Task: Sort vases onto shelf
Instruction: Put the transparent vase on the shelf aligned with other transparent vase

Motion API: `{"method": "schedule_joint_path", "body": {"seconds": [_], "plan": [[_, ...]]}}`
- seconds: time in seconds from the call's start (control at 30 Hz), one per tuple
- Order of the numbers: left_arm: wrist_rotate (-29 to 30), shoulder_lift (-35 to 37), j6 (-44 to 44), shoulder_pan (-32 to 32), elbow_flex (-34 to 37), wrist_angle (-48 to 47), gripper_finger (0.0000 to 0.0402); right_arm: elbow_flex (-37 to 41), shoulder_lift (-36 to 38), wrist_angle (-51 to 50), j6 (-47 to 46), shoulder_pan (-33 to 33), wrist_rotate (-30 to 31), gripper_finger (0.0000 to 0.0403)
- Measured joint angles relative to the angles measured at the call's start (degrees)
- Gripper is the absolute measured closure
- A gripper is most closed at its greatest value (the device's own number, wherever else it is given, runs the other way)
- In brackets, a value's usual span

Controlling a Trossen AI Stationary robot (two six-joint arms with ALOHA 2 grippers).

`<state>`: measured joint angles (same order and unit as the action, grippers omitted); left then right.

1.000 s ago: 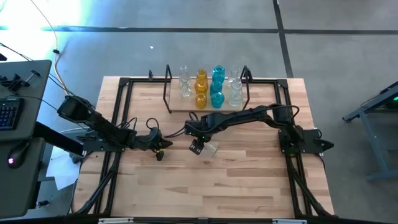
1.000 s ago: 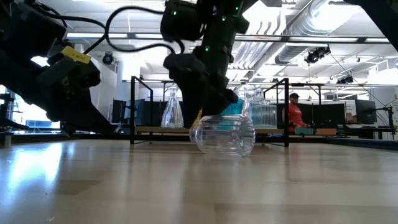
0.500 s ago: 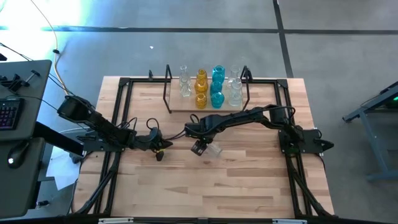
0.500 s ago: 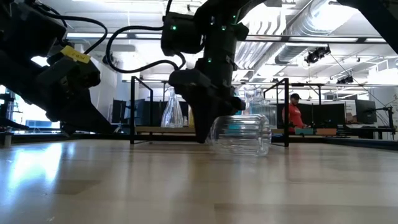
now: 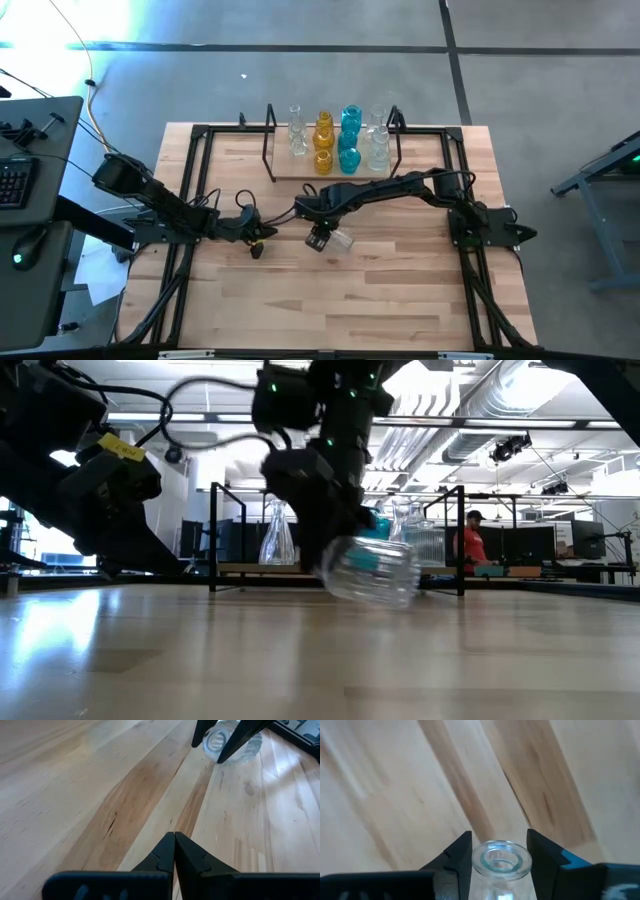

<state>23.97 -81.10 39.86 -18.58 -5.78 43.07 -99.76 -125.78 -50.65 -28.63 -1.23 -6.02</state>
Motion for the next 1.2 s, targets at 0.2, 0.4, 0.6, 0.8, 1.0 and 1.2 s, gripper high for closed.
{"method": "schedule_joint_path", "body": {"seconds": [0.2, 0.4, 0.6, 0.8, 1.0, 1.2], "plan": [[0.00, 0.00, 0.02, -0.01, 0.00, -0.04, 0.0401, -5.29, 0.23, 1.89, 5.57, -0.02, 3.65, 0.0280], [0.00, 0.01, 0.00, -0.01, 0.02, -0.13, 0.0401, -1.75, 3.71, 13.86, 9.74, -0.02, 12.46, 0.0279], [0.01, 0.00, -0.58, -0.01, 0.02, -0.18, 0.0401, 10.38, 6.81, 39.82, 13.60, -0.07, 14.12, 0.0280], [0.13, 0.00, -0.66, -0.01, 0.02, 0.00, 0.0401, 24.43, 6.99, 66.94, 17.87, -0.26, 17.64, 0.0280], [0.17, 0.00, -1.03, -0.01, 0.02, 0.11, 0.0401, 36.34, 6.99, 90.45, 22.31, -0.27, 22.47, 0.0280], [0.28, 0.01, -1.07, -0.01, 0.02, 0.11, 0.0401, 42.54, 7.04, 99.96, 23.47, 0.83, 22.75, 0.0280]]}}
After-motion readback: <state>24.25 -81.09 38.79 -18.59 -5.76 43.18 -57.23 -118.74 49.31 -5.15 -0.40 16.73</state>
